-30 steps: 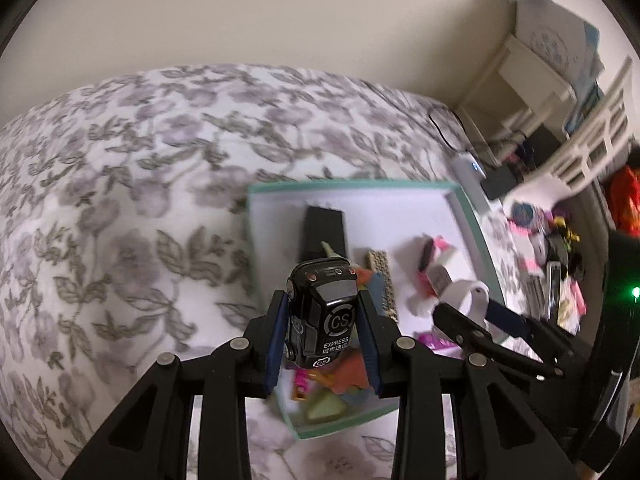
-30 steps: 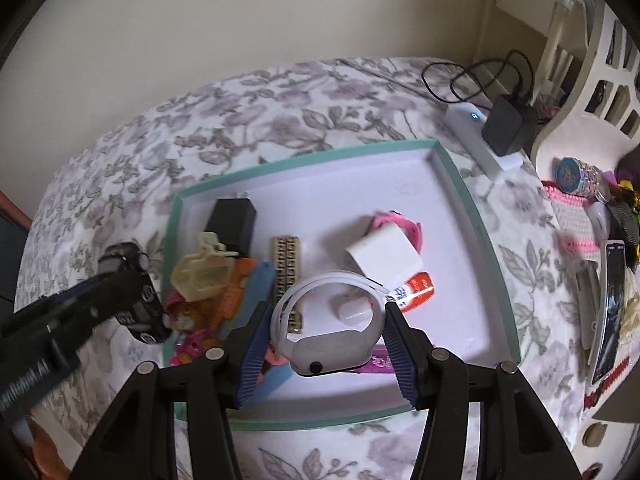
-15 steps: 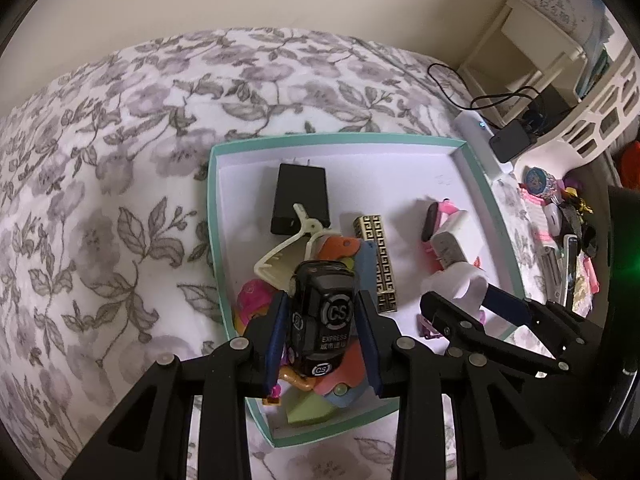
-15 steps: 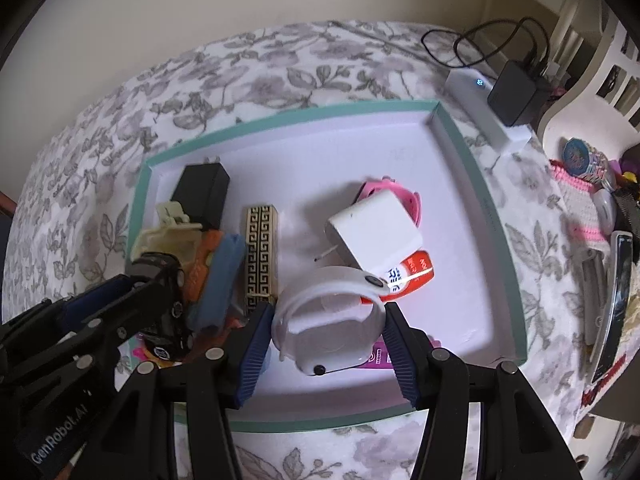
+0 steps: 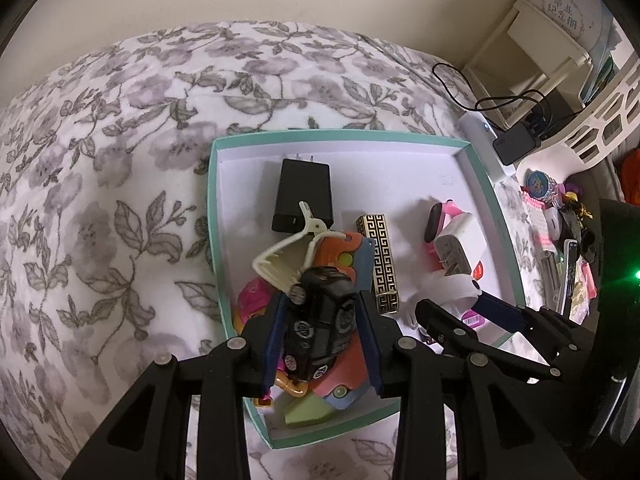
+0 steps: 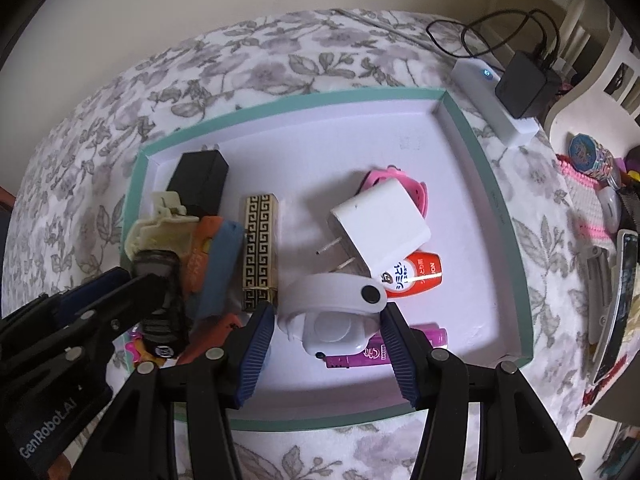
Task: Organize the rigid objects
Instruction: 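Lower the car and watch into the tray and open both grippers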
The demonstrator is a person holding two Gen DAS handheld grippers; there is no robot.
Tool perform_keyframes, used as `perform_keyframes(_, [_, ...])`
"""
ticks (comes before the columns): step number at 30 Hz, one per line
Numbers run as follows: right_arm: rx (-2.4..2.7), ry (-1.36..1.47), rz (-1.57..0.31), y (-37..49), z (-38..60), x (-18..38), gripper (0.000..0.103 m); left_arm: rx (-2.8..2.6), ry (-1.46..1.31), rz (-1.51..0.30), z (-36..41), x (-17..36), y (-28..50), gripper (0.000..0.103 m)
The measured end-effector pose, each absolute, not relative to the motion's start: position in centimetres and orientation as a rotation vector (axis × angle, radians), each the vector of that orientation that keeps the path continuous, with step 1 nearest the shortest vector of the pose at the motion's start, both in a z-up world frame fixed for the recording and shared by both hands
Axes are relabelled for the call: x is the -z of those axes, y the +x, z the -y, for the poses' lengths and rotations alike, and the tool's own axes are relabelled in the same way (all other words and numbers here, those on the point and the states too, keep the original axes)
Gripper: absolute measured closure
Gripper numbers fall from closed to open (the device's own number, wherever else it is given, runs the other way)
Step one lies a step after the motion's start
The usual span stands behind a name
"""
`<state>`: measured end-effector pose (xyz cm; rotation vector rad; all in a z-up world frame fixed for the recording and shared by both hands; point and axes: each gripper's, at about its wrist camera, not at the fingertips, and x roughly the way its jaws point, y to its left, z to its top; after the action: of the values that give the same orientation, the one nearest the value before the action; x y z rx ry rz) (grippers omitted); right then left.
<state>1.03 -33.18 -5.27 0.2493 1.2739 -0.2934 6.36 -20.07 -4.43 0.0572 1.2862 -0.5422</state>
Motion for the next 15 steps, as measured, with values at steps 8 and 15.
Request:
perform_keyframes(8, [0.289, 0.239, -1.214, 0.9, 32.8, 3.4, 0.044, 0.514, 0.029, -1.235, 18.7, 2.6, 6.8, 0.066])
perform_keyframes(15, [0.294, 0.233, -1.185, 1.0, 32.7, 2.7, 0.044, 0.442, 0.030, -1.186, 17.2, 1.5, 7.7, 0.045])
